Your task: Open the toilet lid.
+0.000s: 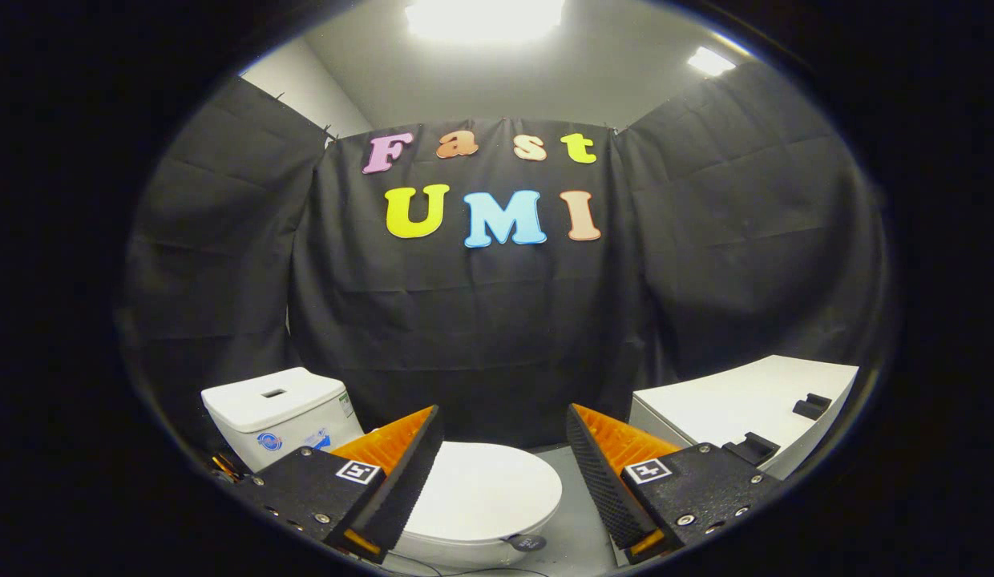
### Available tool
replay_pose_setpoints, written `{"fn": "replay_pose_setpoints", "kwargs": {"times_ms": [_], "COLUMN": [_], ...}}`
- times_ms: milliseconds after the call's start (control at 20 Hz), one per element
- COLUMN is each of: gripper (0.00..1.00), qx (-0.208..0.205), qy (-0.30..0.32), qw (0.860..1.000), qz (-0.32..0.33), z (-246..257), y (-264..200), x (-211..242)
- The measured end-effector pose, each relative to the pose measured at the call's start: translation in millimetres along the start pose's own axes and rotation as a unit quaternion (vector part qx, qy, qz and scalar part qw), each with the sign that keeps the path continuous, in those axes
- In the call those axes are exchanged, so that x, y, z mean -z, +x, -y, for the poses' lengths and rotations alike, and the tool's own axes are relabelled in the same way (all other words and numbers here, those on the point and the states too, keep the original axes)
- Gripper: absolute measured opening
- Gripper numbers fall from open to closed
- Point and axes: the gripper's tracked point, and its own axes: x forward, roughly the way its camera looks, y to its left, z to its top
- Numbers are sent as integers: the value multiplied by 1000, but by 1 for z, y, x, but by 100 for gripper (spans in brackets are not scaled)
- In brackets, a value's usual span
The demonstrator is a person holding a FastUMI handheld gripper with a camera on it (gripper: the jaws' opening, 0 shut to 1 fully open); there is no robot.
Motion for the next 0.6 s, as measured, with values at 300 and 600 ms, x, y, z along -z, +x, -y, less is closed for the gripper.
{"fn": "replay_pose_setpoints", "kwargs": {"times_ms": [300, 600], "gripper": [95, 96], "qx": [1, 23], "qy": [83, 149], "qw": [997, 988], "qz": [4, -14], "z": [-9, 2], "y": [5, 8], "x": [2, 29]}}
